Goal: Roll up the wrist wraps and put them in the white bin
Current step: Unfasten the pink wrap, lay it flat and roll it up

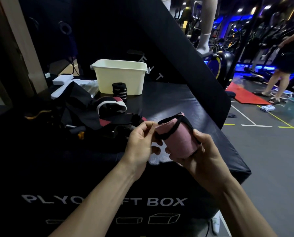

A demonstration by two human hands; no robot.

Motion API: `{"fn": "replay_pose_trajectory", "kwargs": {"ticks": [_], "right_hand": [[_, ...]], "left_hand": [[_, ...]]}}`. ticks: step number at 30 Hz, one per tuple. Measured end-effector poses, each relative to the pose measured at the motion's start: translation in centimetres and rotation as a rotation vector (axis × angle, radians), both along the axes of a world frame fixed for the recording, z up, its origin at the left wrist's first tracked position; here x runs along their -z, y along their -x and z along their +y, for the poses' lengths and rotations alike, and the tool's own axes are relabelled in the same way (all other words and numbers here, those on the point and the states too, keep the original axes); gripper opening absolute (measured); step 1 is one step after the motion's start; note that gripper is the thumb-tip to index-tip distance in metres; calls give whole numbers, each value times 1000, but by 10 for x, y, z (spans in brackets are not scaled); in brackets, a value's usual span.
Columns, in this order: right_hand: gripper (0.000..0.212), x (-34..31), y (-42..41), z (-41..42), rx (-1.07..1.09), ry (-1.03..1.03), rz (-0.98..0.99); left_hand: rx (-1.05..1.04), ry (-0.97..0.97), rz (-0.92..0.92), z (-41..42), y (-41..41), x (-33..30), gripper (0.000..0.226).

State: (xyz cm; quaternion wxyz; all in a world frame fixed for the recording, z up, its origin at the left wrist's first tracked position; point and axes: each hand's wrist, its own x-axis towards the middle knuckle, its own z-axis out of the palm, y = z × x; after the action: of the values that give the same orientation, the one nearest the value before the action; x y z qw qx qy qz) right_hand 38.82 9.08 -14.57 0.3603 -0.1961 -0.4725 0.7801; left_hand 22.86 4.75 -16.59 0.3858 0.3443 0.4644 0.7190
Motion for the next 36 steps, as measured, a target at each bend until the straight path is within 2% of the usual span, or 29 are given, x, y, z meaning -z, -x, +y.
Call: {"fn": "replay_pose_trajectory", "kwargs": {"ticks": [2,6,8,9,11,12,14,18,24,28,33,34,36], "right_hand": [[49,2,1,2,8,1,17],[91,7,3,5,-24,27,27],[100,8,3,6,-25,48,30],[98,8,3,6,-40,53,43],[76,6,2,5,-89,69,73],[64,4,2,3,-123,78,90],[56,1,-1,2,-198,90,116],[68,6,-6,10,-203,103,6],[46,2,0,10,-31,195,-14],[40,-3,-3,10,-54,218,-83],[42,-6,-3,6,-58,150,-213],[41,-5,-3,5,-55,156,-232],[40,-7,-4,4,-69,166,-260]], "left_hand": [[-5,0,44,-1,0,0,19],[29,13,46,-4,-1,-2,14],[51,13,12,-4,-1,-3,12],[66,20,-18,-4,-2,-4,11],[87,54,-50,-2,-1,-4,11],[93,69,-40,-1,0,-4,11],[101,60,7,1,2,-3,13],[52,20,240,0,7,4,15],[101,-73,472,-8,12,7,14],[108,-122,667,-16,21,5,16],[131,-108,595,-13,24,6,19],[107,-106,611,-11,24,7,19],[54,-121,763,-13,28,3,14]]}}
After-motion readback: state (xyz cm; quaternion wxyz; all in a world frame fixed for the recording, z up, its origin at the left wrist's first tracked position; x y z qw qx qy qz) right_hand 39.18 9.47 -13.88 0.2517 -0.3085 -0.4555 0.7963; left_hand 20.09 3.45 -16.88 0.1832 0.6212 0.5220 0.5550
